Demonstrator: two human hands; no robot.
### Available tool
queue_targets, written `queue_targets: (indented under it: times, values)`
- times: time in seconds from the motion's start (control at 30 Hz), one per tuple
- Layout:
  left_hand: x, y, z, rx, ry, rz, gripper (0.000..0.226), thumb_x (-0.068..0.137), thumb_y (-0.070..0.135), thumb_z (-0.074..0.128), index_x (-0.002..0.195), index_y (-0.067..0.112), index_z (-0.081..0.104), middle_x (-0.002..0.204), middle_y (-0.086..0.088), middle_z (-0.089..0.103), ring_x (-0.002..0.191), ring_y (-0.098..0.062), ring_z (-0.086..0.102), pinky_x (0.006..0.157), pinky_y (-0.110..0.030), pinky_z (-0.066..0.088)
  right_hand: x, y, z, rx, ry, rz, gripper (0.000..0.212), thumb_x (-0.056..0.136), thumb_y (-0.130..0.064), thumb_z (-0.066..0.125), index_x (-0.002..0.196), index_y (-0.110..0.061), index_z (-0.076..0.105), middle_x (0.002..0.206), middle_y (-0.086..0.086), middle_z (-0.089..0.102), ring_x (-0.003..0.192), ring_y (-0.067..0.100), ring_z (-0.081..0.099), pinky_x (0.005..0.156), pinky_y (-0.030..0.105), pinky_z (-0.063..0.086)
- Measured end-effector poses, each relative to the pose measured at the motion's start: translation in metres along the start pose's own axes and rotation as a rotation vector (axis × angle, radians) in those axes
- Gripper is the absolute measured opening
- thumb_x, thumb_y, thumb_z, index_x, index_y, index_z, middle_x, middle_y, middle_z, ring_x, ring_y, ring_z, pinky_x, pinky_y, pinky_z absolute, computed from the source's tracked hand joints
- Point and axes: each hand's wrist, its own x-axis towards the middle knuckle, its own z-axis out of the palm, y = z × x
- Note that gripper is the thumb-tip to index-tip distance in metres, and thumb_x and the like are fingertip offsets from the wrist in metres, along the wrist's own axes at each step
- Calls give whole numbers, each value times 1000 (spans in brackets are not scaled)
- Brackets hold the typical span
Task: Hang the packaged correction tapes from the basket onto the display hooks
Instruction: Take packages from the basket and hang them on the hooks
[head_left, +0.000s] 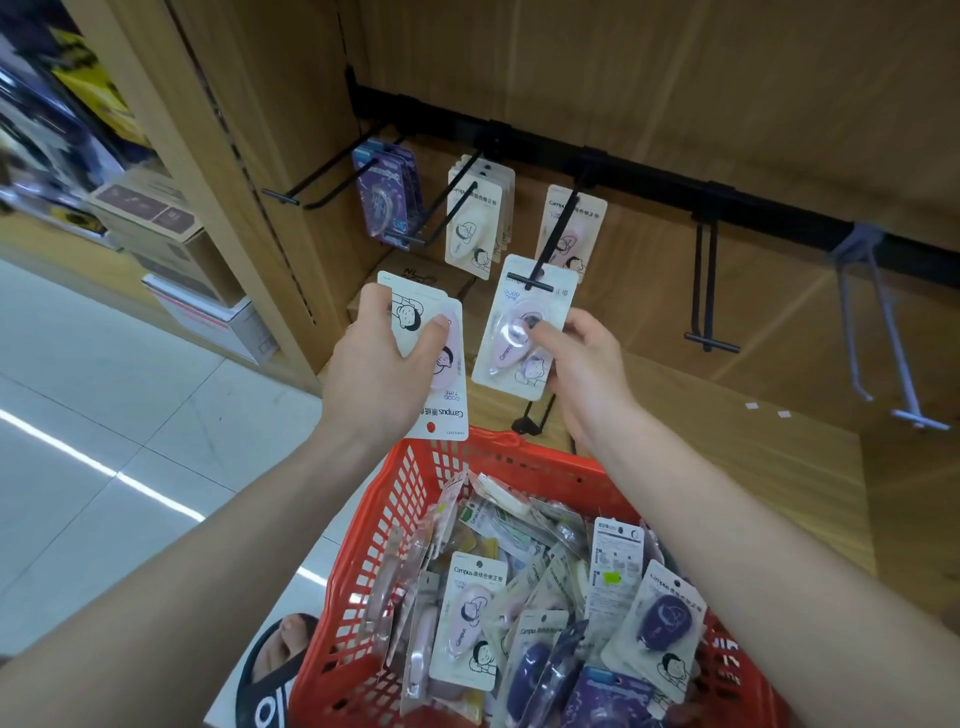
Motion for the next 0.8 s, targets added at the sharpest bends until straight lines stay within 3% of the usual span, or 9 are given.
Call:
queue_targets:
  times: [0.13,0.27,0.47,0.63,0.73,0.8]
  values:
    - [-2,0,0,-29,-16,8,35,99,54,61,113,30,39,100,19,68,59,-9,75,55,-48,64,35,-7,7,17,118,52,9,97,-20,71,99,-12,67,110,13,77,105,33,74,99,56,58]
    - [-4,0,2,-71,-56,-2,35,99,54,62,113,29,41,98,15,72,59,-13,76,56,-49,64,73,-15,14,54,219,116,24,95,-32,75,92,-12,62,101,7,77,100,29,75,97,49,60]
    - [-3,2,2,-172,-81,21,25,100,51,62,100,35,43,95,13,76,65,-12,77,56,-46,65,104,-15,21,42,302,144,30,91,-50,74,91,-22,63,98,0,74,95,22,71,96,41,58]
    - [0,2,1,-202,-83,42,23,99,52,63,99,39,44,98,16,75,67,-9,77,55,-41,65,115,-19,20,-4,289,265,75,87,-62,72,141,-13,56,131,8,68,119,29,64,109,43,51]
    - [0,2,1,-236,-96,35,23,99,52,64,100,39,46,95,18,76,67,-10,77,54,-39,65,105,-15,14,-61,262,298,84,87,-57,73,153,-14,44,148,9,56,133,32,55,114,44,43]
    - [0,1,1,-262,-105,23,22,99,51,65,101,38,47,95,17,77,68,-11,78,54,-37,65,87,-11,10,-137,219,311,80,90,-54,71,153,-15,43,146,9,57,130,30,57,112,46,46]
